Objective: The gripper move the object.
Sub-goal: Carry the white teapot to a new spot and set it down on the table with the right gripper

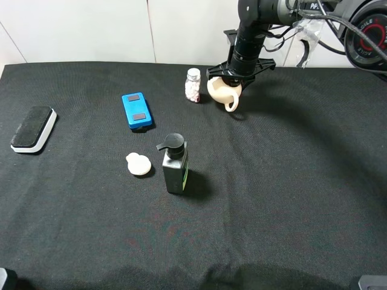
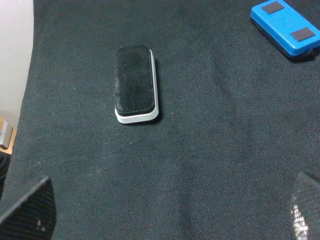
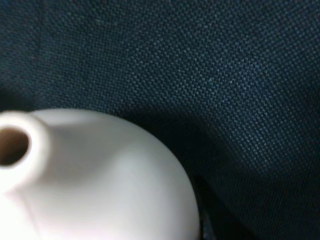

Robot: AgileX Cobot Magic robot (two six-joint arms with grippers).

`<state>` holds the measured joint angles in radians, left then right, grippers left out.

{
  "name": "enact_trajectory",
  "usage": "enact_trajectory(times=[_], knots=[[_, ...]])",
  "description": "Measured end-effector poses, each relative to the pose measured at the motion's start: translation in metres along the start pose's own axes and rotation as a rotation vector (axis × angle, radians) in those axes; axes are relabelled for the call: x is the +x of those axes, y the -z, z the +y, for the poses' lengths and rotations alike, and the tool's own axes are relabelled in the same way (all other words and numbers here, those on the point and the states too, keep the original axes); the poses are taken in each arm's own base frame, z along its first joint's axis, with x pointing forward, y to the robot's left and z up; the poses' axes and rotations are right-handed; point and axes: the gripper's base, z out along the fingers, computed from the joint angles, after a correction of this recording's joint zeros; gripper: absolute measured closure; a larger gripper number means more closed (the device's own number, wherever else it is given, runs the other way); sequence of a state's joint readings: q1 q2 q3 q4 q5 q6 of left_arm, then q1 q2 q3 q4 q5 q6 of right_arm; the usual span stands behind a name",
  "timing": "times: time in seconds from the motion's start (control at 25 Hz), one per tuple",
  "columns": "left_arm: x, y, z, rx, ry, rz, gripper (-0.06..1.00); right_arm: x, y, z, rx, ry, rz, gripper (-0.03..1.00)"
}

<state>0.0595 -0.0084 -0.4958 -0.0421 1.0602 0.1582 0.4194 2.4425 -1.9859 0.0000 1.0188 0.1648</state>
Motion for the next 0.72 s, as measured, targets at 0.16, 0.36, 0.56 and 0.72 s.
enact_trajectory(times=[0.16,0.36,0.56,0.72], knots=[[0.0000,0.0000,0.0000,0.000,0.000,0.000,-0.05,0.0007,-0.0041,-0.0001,0.001,0.000,0.007,0.88],[0.0000,0.0000,0.0000,0.000,0.000,0.000,-0.05,0.0006,-0.0041,-0.0008,0.009,0.005,0.006,0.88],[0.0000,0.0000,0.0000,0.000,0.000,0.000,-0.05,0.0006,-0.0041,-0.0010,0.011,0.006,0.005,0.86],[0.0000,0.0000,0.0000,0.000,0.000,0.000,-0.05,0.0005,-0.0041,-0.0010,0.011,0.006,0.004,0.68]])
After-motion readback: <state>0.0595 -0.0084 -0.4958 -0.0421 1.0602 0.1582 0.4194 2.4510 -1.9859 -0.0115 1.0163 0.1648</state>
